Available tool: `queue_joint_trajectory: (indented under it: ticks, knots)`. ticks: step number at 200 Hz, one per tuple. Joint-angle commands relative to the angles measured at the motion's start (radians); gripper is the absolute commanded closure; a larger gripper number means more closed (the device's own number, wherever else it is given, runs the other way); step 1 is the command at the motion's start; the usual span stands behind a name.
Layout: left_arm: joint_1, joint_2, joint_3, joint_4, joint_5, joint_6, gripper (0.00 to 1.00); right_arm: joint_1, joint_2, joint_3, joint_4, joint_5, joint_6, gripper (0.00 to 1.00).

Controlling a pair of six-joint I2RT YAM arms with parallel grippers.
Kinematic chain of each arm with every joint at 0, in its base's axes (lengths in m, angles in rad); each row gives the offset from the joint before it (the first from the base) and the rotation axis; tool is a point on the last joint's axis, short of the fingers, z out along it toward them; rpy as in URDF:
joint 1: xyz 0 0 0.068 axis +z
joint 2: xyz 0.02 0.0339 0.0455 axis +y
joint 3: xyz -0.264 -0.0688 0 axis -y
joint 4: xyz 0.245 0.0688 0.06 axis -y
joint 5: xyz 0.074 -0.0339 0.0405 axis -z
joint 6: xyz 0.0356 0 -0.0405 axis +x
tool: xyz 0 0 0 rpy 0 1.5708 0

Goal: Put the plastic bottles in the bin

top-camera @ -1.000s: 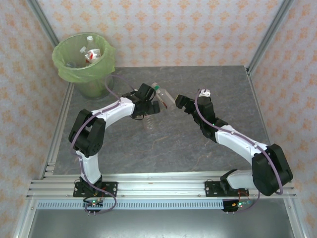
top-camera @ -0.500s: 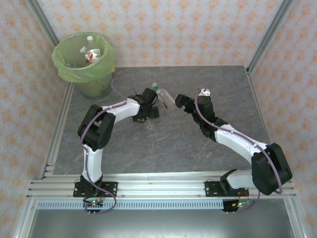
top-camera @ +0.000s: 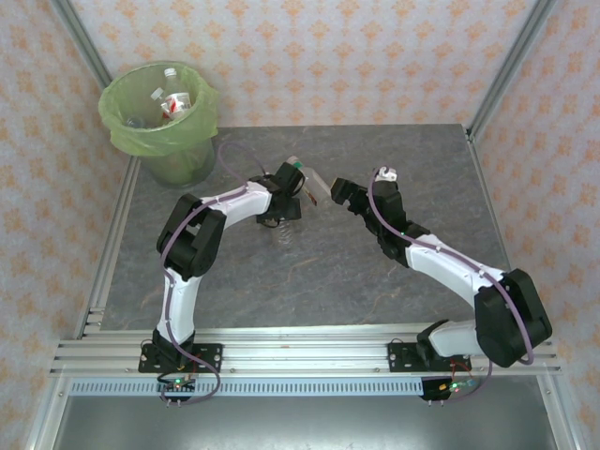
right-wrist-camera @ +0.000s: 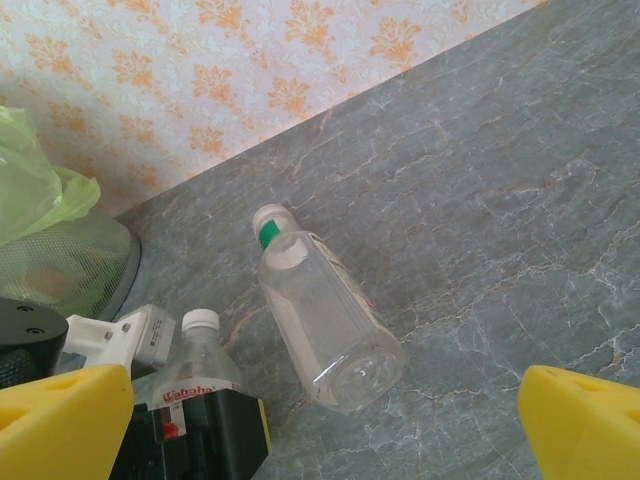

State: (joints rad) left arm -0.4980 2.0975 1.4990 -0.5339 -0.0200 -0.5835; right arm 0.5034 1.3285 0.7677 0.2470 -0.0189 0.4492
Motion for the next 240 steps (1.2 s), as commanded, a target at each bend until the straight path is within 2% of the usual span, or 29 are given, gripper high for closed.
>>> queue_joint_trajectory:
  ticks: [1, 48, 183, 213, 240]
  knots:
    - [-0.017, 0.005, 0.027, -0.044, -0.07, 0.033, 0.23, -0.002, 0.016, 0.036, -0.005, -0.006, 0.0, 0.01]
    - [-0.019, 0.008, 0.033, -0.039, -0.062, 0.044, 0.34, -0.002, 0.029, 0.045, -0.009, -0.016, -0.004, 0.01]
    - [-0.017, -0.137, -0.041, 0.031, -0.054, 0.11, 0.38, -0.001, 0.04, 0.055, -0.008, -0.032, -0.011, 0.01]
    - [-0.016, -0.182, -0.057, 0.037, -0.051, 0.117, 0.39, -0.002, 0.041, 0.056, -0.005, -0.104, -0.06, 0.01]
    - [-0.013, -0.247, -0.069, 0.037, -0.058, 0.126, 0.39, -0.001, 0.034, 0.049, 0.002, -0.107, -0.079, 0.01]
